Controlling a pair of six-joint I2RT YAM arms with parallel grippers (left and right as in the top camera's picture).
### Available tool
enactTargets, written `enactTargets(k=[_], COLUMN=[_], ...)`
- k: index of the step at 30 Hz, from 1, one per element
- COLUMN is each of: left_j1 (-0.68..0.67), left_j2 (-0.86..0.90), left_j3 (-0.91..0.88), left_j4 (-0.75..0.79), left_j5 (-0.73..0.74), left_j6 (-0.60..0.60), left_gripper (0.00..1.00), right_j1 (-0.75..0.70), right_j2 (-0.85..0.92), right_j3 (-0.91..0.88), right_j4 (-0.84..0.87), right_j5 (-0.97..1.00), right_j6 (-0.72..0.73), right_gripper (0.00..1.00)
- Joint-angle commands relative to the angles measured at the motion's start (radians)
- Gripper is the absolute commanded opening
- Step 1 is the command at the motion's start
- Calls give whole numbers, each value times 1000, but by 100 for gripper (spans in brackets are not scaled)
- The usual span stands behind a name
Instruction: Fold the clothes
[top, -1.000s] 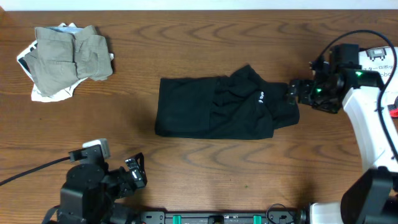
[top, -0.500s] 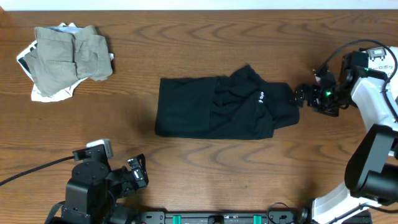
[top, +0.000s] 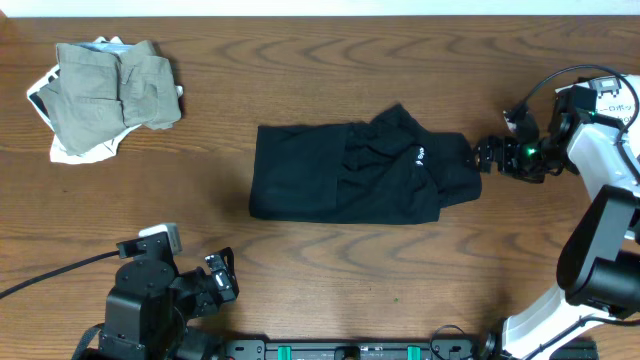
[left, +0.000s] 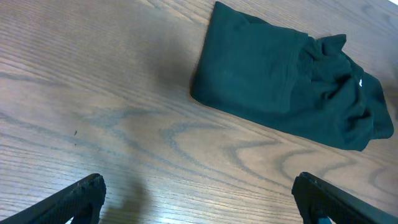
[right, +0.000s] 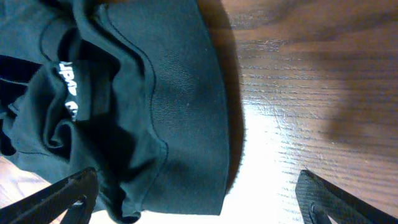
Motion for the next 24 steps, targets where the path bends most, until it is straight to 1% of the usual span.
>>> enactTargets(k=[1, 20, 24], left_j1=[4, 4, 4], left_j2=[1, 1, 1], left_j3=[-4, -4, -4], left_j4=[-1, -2, -2], left_j5=[-8, -8, -8], left_j6=[-10, -10, -10], left_gripper=[98, 98, 98], right_j1=[-5, -2, -1], right_j2=[42, 138, 170], right_j3=[1, 0, 0], right_j4=[9, 63, 62], right_j5=[-30, -51, -91], right_j6=[-28, -23, -20], right_gripper=[99, 99, 99])
